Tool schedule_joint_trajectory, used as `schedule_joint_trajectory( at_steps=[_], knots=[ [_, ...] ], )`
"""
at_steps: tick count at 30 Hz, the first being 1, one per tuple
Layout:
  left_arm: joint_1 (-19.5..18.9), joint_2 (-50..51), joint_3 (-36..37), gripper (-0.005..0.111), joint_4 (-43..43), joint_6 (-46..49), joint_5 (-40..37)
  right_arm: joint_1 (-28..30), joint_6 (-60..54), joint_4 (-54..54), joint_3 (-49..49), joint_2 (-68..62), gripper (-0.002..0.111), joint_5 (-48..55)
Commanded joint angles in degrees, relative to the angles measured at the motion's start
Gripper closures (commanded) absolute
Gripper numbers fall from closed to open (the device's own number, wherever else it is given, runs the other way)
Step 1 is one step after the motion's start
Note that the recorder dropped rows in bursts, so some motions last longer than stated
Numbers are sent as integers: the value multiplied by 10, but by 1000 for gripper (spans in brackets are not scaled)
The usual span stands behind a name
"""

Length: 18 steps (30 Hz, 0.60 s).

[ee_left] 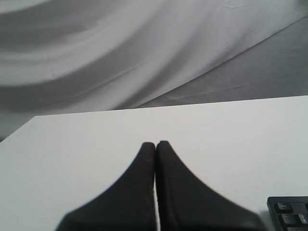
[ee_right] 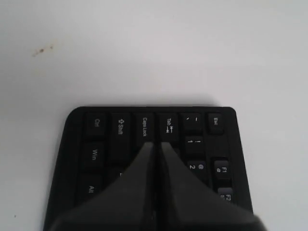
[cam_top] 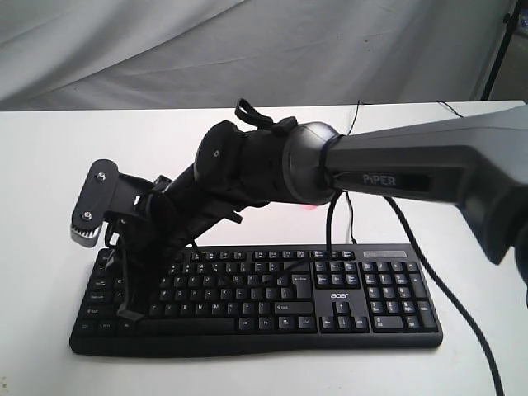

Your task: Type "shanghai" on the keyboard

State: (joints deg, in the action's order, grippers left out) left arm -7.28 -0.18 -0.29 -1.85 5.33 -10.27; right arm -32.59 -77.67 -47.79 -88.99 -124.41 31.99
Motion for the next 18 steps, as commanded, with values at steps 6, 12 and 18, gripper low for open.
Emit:
schedule_joint_trajectory(
  at_steps=[6, 12, 18],
  knots=[
    [2, 2, 3, 106, 0, -2, 3, 6, 4, 14, -5, -20, 108, 12],
    [2, 2, 3, 106, 0, -2, 3, 6, -2, 17, -5, -24, 108, 15],
    [2, 2, 3, 106, 0, -2, 3, 6, -9, 17, -5, -34, 108, 11]
  ],
)
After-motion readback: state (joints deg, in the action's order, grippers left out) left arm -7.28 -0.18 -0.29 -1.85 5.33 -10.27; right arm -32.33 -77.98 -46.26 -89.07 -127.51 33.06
